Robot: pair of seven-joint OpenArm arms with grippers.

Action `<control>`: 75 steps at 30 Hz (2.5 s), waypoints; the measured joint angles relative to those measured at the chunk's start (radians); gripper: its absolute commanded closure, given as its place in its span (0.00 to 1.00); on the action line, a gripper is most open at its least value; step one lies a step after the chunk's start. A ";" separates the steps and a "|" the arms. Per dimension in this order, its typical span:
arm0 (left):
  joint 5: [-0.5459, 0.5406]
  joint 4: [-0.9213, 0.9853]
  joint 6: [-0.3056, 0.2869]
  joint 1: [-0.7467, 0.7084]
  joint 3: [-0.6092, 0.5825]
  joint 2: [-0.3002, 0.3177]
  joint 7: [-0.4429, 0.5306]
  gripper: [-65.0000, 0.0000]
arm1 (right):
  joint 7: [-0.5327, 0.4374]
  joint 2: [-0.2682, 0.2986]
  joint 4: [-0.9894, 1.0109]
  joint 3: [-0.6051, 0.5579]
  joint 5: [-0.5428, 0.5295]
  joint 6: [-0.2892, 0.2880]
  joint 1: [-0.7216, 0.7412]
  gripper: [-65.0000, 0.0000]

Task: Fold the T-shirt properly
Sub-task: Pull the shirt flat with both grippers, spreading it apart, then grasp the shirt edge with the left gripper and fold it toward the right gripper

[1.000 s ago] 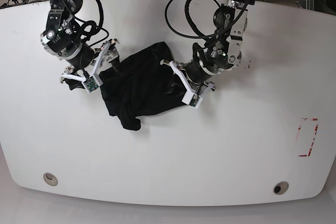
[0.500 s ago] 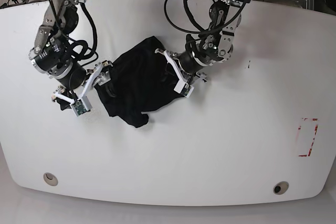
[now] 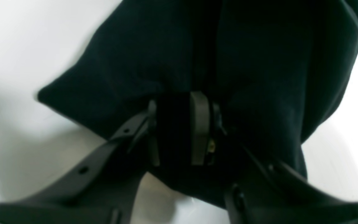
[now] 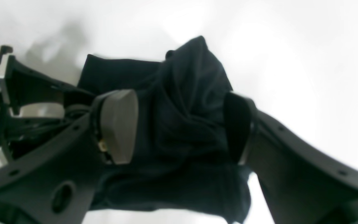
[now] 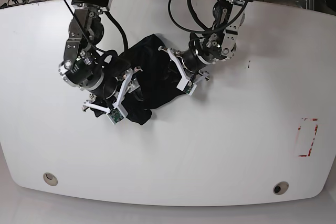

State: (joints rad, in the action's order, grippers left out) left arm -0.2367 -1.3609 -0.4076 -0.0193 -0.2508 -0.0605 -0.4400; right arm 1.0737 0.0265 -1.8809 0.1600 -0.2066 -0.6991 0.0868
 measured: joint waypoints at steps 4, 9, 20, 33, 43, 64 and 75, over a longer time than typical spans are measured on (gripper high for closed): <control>0.000 0.000 0.000 0.000 0.000 0.000 0.000 0.82 | -0.042 -0.005 0.042 -0.004 0.021 0.000 0.000 0.50; 0.000 -0.001 0.000 0.000 0.000 0.000 -0.001 0.82 | -0.079 -0.003 0.100 -0.004 0.027 0.000 0.000 0.63; 0.000 0.000 0.000 0.000 0.000 0.000 0.000 0.82 | -0.104 0.018 0.138 -0.004 0.027 0.000 -0.004 0.92; 0.000 0.001 0.000 0.001 -0.001 0.000 0.000 0.82 | -0.076 0.016 -0.008 0.079 0.025 -0.005 -0.065 0.93; 0.016 0.005 0.000 -0.001 -0.003 0.001 -0.024 0.82 | -0.022 0.015 -0.063 0.238 0.013 -0.007 -0.096 0.92; 0.007 0.045 -0.001 0.008 -0.001 0.003 -0.004 0.82 | -0.015 0.007 -0.086 0.386 -0.037 0.000 -0.137 0.42; 0.034 -0.038 0.008 -0.009 -0.001 0.004 -0.061 0.82 | -0.007 0.014 -0.125 0.513 -0.034 0.000 -0.135 0.42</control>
State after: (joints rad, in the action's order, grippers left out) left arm -0.2028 -1.3991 -0.4000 -0.0280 -0.2516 -0.0566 -0.5011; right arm 1.0668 0.0402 -2.0056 0.6731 -0.2409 -0.6991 -0.0479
